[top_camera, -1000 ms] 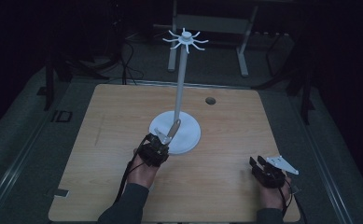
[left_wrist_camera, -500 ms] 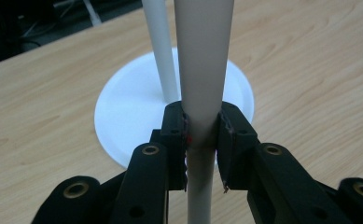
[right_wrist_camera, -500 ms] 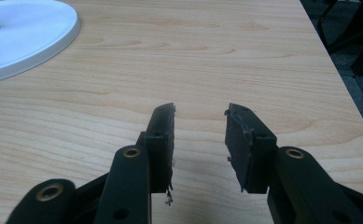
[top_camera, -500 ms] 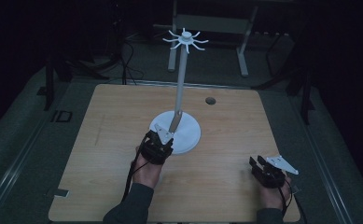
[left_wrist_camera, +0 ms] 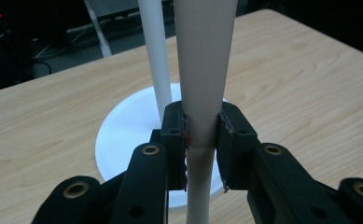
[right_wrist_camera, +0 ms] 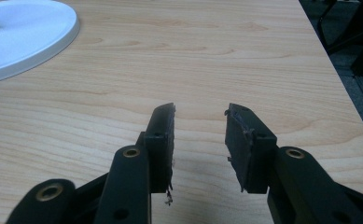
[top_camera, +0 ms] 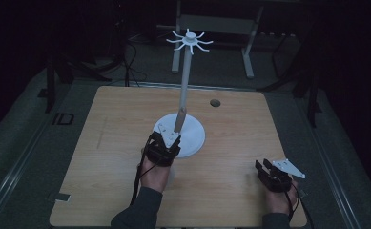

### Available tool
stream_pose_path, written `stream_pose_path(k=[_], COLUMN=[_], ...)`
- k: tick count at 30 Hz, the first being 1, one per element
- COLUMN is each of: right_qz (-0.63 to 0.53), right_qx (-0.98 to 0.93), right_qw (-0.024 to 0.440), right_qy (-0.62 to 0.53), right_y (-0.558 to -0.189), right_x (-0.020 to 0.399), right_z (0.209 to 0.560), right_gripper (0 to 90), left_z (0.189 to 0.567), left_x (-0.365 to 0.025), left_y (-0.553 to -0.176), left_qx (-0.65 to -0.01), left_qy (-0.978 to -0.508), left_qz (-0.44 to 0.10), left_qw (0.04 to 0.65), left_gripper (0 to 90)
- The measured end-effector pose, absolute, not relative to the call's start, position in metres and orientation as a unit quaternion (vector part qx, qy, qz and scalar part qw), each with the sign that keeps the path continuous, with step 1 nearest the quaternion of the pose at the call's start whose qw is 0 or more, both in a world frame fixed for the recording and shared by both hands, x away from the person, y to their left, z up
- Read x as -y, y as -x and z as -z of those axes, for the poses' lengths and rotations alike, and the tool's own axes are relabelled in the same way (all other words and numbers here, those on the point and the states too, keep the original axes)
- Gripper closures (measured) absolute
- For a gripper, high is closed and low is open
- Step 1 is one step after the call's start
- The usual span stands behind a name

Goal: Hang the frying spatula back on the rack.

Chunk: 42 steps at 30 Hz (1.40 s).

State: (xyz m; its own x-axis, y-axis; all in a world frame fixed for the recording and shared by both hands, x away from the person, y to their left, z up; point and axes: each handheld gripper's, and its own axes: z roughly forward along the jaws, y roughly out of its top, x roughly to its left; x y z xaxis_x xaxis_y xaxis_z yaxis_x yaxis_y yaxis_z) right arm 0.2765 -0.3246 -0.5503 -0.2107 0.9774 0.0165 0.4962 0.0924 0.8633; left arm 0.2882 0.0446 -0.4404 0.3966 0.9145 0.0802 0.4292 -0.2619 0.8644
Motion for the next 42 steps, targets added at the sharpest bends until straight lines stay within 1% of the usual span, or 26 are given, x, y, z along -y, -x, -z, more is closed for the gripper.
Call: stream_pose_path(k=[12,23,32,42], right_qz=[-0.391,-0.391,-0.391,-0.391], right_qx=[-0.674,-0.675,-0.674,-0.675], right_qw=[0.305,0.304,0.304,0.303], right_qy=[-0.548,-0.546,-0.548,-0.547], right_y=[-0.277,-0.277,-0.277,-0.277], right_x=[0.324,0.324,0.325,0.325], right_z=[0.551,0.551,0.551,0.551], right_gripper=[61.9,61.7,61.6,61.5], left_z=[0.435,0.43,0.428,0.422], left_x=[-0.045,-0.04,-0.04,-0.037], left_y=[-0.285,-0.285,-0.282,-0.286], left_qx=[-0.461,-0.455,-0.451,-0.45], left_qy=[-0.711,-0.709,-0.694,-0.688], left_qz=[-0.322,-0.328,-0.333,-0.339], left_qw=[0.422,0.428,0.451,0.456], left_gripper=[75.0,75.1,75.0,74.9])
